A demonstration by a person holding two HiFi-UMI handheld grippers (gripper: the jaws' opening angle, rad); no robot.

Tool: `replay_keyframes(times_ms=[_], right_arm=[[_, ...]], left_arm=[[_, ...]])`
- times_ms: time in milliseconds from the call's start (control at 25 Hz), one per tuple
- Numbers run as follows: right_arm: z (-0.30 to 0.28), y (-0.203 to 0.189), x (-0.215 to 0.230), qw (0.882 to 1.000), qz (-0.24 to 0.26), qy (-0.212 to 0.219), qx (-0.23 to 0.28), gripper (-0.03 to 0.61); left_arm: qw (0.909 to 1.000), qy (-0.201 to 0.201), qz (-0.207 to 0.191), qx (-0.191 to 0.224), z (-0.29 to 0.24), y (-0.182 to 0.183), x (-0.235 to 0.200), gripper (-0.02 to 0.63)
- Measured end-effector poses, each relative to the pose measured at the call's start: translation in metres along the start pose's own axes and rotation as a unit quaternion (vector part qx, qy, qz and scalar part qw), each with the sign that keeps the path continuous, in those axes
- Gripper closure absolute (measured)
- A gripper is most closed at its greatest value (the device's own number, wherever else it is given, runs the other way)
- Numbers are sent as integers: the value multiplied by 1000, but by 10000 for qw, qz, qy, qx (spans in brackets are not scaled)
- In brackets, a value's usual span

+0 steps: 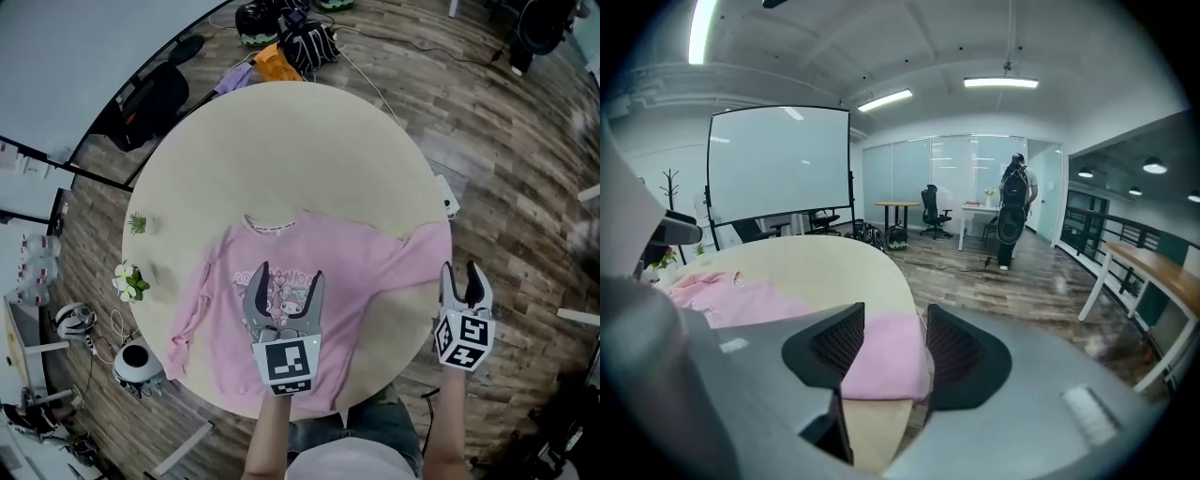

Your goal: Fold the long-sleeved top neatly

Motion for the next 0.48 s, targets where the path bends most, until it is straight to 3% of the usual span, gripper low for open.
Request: replay_keyframes(times_ms=[480], right_arm=[[-39,-41,17,9985,-156,99,-525,354]], left_arm=[[9991,13,14,-432,-26,-27,15,264]])
Point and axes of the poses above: the fingertips, and each gripper's own axes: z backward along the fingers, x to its right, y out of its top, the point moved 10 cm from there along z, backward along the fingers, and after that the axes turned 14 degrees about x, right-handed, at the moved point
